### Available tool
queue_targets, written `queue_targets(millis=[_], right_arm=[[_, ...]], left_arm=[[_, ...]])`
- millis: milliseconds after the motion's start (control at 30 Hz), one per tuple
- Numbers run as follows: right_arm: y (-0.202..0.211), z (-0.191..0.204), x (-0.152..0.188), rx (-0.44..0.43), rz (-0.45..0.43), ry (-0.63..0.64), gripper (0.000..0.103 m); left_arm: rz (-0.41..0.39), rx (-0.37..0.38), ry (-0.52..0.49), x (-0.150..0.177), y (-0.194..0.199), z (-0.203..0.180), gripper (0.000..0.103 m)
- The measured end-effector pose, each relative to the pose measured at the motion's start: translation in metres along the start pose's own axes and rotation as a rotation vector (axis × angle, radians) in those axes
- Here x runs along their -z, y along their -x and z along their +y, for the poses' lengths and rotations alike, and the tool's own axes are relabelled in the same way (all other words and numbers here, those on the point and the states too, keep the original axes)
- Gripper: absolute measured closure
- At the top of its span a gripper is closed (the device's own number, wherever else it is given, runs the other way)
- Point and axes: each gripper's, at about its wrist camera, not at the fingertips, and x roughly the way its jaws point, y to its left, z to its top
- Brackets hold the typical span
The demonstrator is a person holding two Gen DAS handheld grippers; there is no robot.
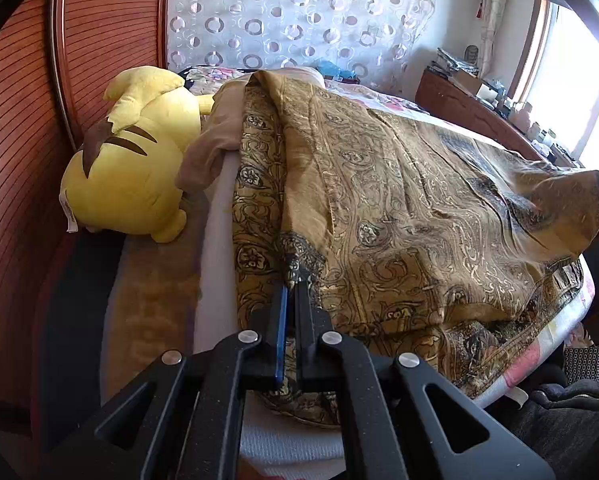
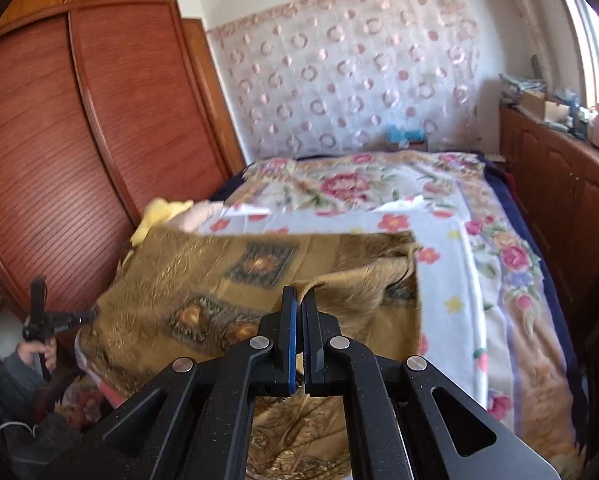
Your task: Fold small clothes
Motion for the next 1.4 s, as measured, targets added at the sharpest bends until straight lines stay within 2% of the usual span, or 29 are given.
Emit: queue_targets(millis=[100,267,333,400,467,533,667,767,800,867,933,1033,1200,1400], right_arm=[[0.006,-0.017,0.020,0.042,0.025,-0.046,0.101],[-0.005,-0.045,0.076,0.110,0.155,-0.099,0.101],[-0.010,-0.051,0.094,0.128,0.187,-0.111,0.101],[-0.016,-0.053,0.104,0.139,0.201,-0.112,0.101],[-0.020,-0.047,0.105,0.159,0.198,-0.092,0.101],[-0.023,-0.043,0.103,0.181,0.190,-0.063,0.101],[-0.020,-0.021,0.092,0.212,0.180,-0.005,0.100],[-0.017,-0.016,0.081,0.235,0.163,0.032,0.098],[-0.018,-0.014,0.081,0.242,0.158,0.038,0.094],[-0.019,-0.009,0.080,0.242,0.151,0.042,0.084],[-0.020,-0.004,0.080,0.235,0.152,0.049,0.071],[-0.030,0.006,0.082,0.227,0.157,0.079,0.060],[-0.047,0.021,0.086,0.202,0.156,0.107,0.055],[-0.079,0.034,0.098,0.169,0.190,0.120,0.054]], left_arm=[[-0.002,-0.001,0.000,0.000,0.000,0.000,0.101],[0.003,0.000,-0.006,0.000,0.001,0.001,0.100],[0.005,0.000,-0.006,-0.001,0.001,0.000,0.090],[0.004,-0.009,-0.008,-0.001,0.002,-0.001,0.085],[0.001,-0.025,-0.012,-0.002,0.002,-0.001,0.079],[-0.012,-0.021,-0.009,-0.003,0.005,-0.001,0.068],[-0.012,-0.044,0.004,-0.004,0.003,0.004,0.066],[0.001,-0.067,0.003,-0.002,-0.004,0.006,0.057],[0.007,-0.069,0.003,-0.001,-0.006,0.007,0.054],[0.009,-0.070,0.003,0.000,-0.008,0.008,0.053],[0.007,-0.071,0.002,0.000,-0.008,0.008,0.053],[0.008,-0.080,-0.002,-0.001,-0.009,0.008,0.053],[0.010,-0.093,-0.010,-0.001,-0.009,0.006,0.052],[0.000,-0.093,-0.009,0.000,-0.009,0.006,0.052]])
